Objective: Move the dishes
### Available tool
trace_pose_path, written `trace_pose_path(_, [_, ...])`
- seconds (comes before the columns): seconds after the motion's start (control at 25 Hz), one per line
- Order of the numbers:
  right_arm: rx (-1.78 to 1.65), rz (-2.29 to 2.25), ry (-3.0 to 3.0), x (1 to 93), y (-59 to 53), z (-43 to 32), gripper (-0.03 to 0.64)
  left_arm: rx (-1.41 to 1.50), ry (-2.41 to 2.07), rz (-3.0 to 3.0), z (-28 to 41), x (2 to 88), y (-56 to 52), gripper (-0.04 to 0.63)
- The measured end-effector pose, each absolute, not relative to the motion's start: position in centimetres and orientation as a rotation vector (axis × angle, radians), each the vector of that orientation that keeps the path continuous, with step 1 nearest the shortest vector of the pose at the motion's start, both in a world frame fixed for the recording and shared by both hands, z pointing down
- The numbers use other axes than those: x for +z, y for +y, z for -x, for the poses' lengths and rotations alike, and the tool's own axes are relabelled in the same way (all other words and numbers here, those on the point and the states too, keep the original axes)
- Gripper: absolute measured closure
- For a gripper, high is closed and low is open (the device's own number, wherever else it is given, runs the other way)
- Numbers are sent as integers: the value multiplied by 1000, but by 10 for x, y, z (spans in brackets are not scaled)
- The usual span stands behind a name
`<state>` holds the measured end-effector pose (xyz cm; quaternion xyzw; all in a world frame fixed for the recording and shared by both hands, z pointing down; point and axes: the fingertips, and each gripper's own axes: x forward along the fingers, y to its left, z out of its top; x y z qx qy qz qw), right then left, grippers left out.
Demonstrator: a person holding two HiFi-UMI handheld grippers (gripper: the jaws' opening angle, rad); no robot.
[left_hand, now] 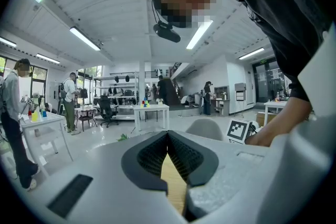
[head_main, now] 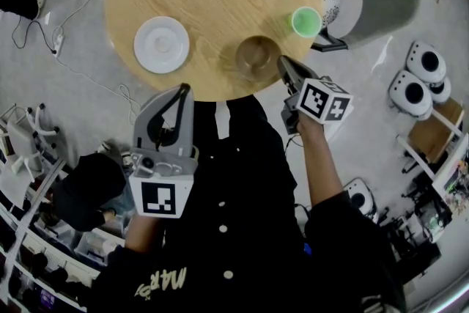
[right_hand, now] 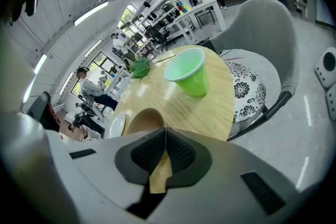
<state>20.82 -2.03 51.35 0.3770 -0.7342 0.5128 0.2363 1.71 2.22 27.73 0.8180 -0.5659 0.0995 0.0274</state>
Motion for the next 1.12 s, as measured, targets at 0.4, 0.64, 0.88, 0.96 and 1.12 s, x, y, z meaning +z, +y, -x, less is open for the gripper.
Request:
trace_pose_path(0.4, [1369, -1057, -1996, 515, -21, -213, 599, 300, -1747, -2519, -15, 278, 24, 592])
trace_pose_path(0.64, [949, -1074, -2126, 468, -40, -212, 496, 341, -1704, -2378, 6, 305, 39, 591])
trace_pose_path(0.88, [719, -786, -2277, 417, -52, -136, 471, 205, -1674, -1999, 60, 354, 59, 485])
trace_pose_path(0.96, [704, -688, -2315, 407, -53, -104, 458, 153, -1676, -1902, 75, 368, 67, 439])
trace_pose_path(1.12, [669, -529, -2350, 402, -53, -50, 430, 135, -1646, -1766, 93, 399, 81, 367])
